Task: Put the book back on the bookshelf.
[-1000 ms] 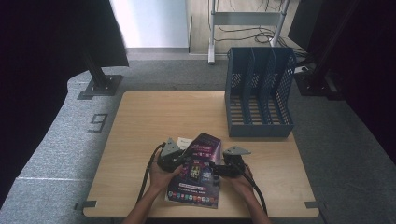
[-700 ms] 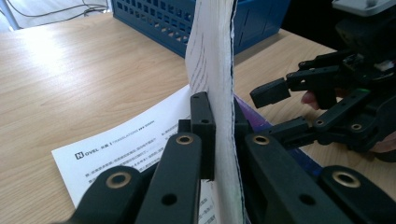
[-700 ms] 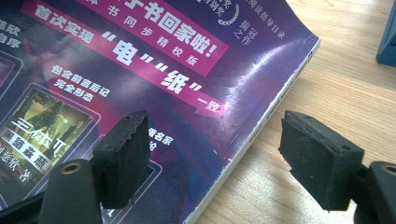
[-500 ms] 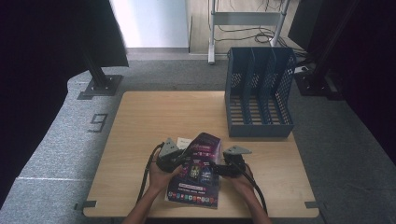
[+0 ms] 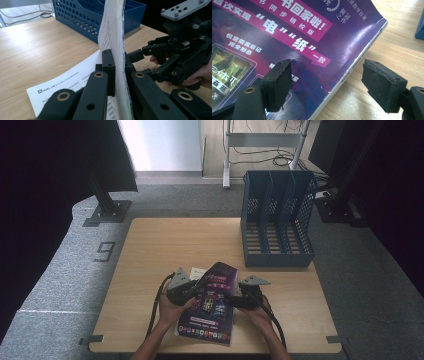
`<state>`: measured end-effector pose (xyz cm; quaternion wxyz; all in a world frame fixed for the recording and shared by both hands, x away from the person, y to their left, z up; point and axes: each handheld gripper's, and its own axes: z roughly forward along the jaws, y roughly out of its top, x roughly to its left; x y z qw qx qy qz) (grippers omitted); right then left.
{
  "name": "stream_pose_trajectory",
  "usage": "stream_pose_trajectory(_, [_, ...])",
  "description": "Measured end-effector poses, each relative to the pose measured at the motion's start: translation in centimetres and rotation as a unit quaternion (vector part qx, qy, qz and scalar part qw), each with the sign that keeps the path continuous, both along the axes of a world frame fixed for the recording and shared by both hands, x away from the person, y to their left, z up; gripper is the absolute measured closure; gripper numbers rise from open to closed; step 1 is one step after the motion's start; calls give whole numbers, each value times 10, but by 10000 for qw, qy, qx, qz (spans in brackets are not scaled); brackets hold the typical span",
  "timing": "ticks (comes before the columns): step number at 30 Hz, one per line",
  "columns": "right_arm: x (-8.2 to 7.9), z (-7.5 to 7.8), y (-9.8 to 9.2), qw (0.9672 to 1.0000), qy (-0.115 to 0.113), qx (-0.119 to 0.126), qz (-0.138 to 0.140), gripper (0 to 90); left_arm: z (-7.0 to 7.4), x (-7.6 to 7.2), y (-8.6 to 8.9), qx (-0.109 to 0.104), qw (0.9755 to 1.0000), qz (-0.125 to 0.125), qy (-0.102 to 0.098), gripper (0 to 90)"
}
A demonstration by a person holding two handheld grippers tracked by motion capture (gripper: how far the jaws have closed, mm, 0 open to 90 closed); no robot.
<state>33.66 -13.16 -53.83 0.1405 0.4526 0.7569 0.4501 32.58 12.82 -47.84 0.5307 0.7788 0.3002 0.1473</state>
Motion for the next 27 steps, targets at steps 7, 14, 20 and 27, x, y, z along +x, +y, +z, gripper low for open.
stream_pose_trajectory(7, [1, 0, -1, 9997, 90, 209, 87, 225, 2, -2, 0, -17, 10000, -41, -47, 876])
stream_pose_trajectory(14, [2, -1, -1, 9995, 160, 260, 127, 199, 3, -2, 0, -47, 10000, -68, -32, 876])
stream_pose_trajectory(20, [6, -4, -2, 9986, 322, 375, 180, 150, 4, -3, 0, -69, 9999, -85, -35, 876])
stream_pose_trajectory(27, [8, -8, 1, 9959, 551, 554, 449, 132, 4, -3, -1, -97, 9998, -173, 45, 875])
